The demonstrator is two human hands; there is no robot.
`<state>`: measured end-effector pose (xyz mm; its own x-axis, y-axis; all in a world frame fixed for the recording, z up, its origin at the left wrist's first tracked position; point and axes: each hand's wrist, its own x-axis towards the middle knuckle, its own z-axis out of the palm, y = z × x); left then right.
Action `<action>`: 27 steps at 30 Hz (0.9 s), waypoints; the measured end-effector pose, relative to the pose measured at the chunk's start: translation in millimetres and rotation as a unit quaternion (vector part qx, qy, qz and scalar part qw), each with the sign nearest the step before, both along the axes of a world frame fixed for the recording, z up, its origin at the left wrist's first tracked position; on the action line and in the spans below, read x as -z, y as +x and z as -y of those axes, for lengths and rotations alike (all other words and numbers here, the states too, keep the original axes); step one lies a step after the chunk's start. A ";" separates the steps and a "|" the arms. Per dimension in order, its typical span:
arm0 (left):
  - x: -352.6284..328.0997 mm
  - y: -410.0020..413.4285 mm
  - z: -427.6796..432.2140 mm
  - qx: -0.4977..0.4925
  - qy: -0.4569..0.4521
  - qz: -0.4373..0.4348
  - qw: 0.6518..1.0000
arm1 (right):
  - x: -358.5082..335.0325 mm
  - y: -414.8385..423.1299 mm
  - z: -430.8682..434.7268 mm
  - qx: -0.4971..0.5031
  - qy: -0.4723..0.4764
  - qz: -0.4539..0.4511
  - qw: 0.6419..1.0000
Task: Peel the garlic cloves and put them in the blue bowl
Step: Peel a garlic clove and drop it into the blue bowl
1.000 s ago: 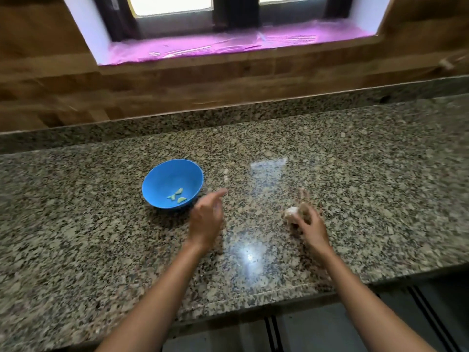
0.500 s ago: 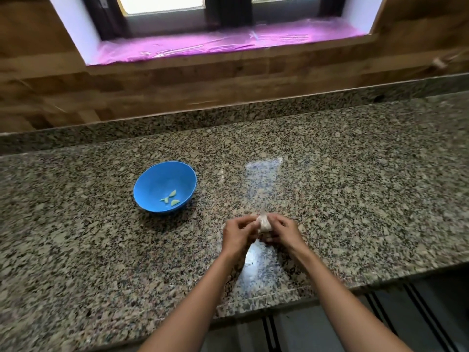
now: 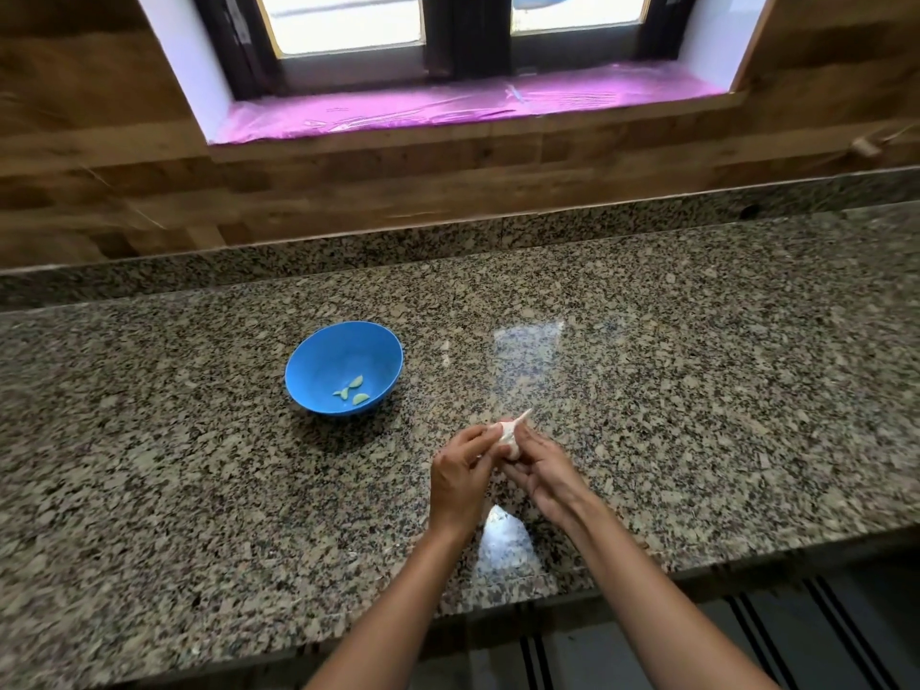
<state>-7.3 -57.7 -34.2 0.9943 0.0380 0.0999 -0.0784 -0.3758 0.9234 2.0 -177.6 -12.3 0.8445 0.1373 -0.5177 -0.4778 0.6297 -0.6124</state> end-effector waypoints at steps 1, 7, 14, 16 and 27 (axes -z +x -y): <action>0.7 -1.6 -0.3 -0.007 -0.008 0.010 1.000 | -1.2 -1.0 -0.2 0.006 0.014 -0.003 1.000; 3.4 -2.7 -4.3 -0.010 0.002 0.044 0.999 | -7.3 -4.6 -0.4 0.002 0.036 -0.017 0.999; 7.2 0.4 3.1 -0.046 0.050 0.084 0.994 | -9.2 -4.3 -6.9 0.034 0.036 -0.031 0.998; 7.8 -1.0 7.2 -0.065 0.060 0.096 0.991 | -9.9 -4.6 -7.9 0.041 0.037 -0.036 0.998; 9.5 3.9 22.7 -0.096 0.090 0.100 0.986 | -5.3 -3.9 -8.5 0.064 0.035 -0.053 0.996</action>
